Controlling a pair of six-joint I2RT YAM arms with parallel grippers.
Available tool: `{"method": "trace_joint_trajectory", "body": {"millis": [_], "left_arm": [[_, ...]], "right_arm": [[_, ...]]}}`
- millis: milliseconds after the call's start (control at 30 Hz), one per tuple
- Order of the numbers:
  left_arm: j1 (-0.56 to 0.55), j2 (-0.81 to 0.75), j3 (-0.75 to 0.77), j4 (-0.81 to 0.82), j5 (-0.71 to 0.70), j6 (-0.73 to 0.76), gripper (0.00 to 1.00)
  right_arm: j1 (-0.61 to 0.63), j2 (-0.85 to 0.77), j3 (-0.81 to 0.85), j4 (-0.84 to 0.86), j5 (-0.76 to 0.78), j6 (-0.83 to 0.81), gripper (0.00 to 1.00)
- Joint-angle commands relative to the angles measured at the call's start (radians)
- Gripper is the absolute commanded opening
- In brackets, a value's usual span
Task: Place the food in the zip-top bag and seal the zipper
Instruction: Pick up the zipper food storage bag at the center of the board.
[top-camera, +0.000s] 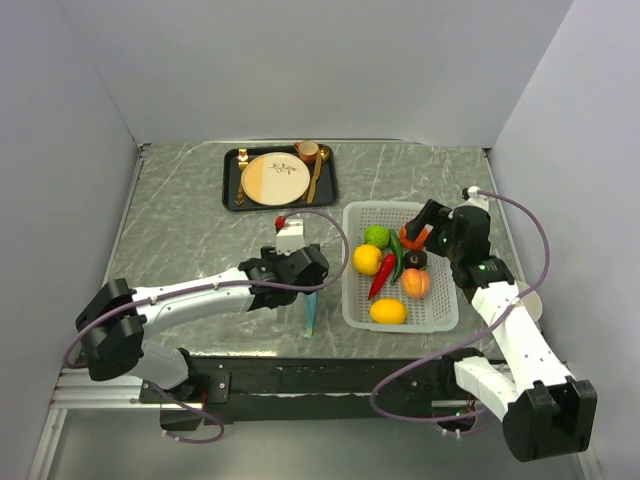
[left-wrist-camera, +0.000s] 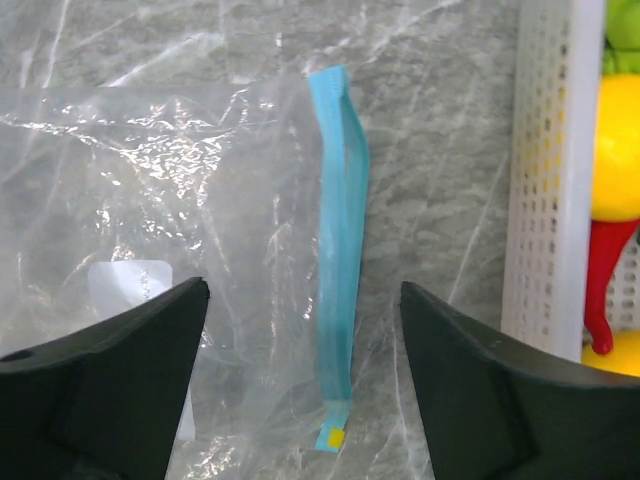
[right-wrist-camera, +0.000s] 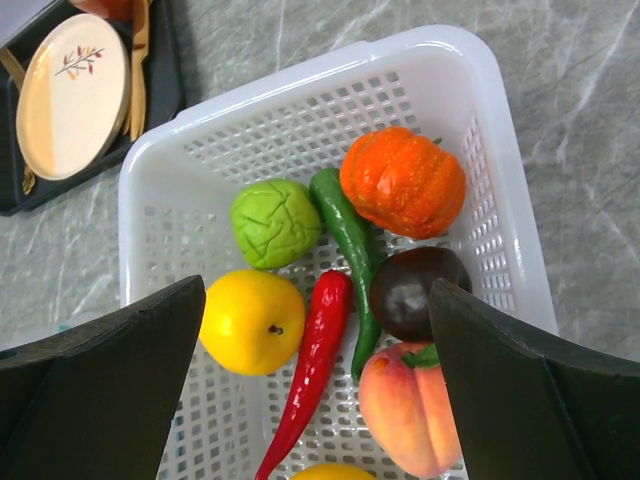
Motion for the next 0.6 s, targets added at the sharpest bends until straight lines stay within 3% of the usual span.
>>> {"method": "trace_joint_trajectory", "body": {"millis": [0, 233, 400, 567], "left_arm": [[-0.001, 0.047, 0.027, -0.041, -0.075, -0.055, 0.69], [0.002, 0.071, 0.040, -0.072, -0.098, -0.054, 0.29], [0.011, 0.029, 0.058, -0.061, -0.124, 0.000, 0.05], [0.028, -0.092, 0.030, -0.017, -0.108, 0.090, 0.01]], "right_arm": [[-0.002, -0.033, 0.015, -0.013, -0.034, 0.012, 1.00], [0.003, -0.062, -0.008, -0.002, -0.111, 0.002, 1.00], [0.056, -0.048, -0.017, 0.053, -0.280, 0.003, 0.94], [0.206, -0.005, -0.019, 0.136, -0.304, 0.035, 0.88]]}}
